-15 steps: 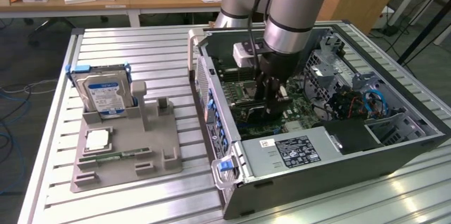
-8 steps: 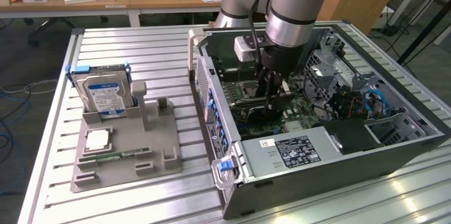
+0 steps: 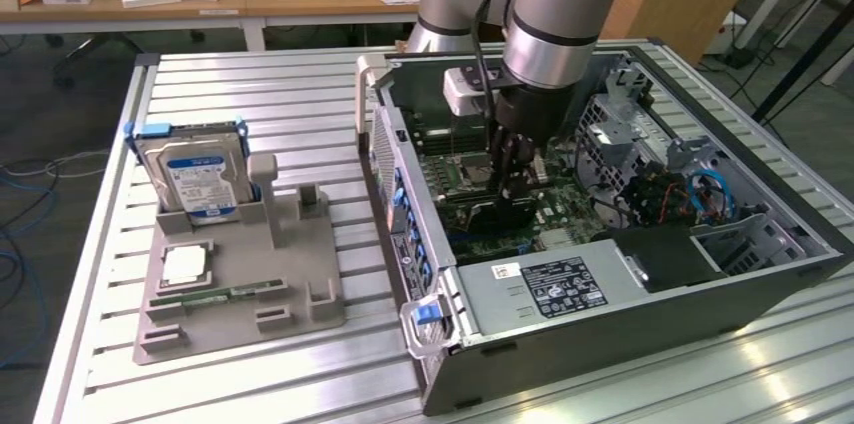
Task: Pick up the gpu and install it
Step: 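Insert the gpu into the slot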
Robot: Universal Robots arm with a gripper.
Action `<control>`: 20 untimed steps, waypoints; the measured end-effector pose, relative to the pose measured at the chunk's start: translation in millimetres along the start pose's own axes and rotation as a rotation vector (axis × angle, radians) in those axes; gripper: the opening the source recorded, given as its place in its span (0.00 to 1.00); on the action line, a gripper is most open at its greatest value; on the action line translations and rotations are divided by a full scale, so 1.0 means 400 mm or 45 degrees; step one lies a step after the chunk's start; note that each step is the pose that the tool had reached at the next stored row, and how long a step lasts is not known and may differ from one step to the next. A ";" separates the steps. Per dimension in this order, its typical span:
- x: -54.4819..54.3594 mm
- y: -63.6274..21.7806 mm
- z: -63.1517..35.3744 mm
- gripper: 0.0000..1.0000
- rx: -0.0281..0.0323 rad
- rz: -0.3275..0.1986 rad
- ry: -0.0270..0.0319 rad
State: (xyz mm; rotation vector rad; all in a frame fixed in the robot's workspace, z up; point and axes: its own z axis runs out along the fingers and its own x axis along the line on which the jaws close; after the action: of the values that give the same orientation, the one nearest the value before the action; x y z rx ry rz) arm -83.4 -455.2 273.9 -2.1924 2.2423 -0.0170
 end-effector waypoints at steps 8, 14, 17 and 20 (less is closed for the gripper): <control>0.000 0.000 0.004 0.11 -0.0001 0.000 0.0002; 0.000 0.006 0.030 0.11 0.0000 0.000 0.0012; 0.000 0.007 0.038 0.11 -0.0006 0.000 0.0027; -0.001 0.007 0.017 0.11 0.0011 0.000 -0.0015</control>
State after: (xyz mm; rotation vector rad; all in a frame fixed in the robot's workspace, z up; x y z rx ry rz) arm -86.2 -454.7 267.2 -2.1912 2.2414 -0.0167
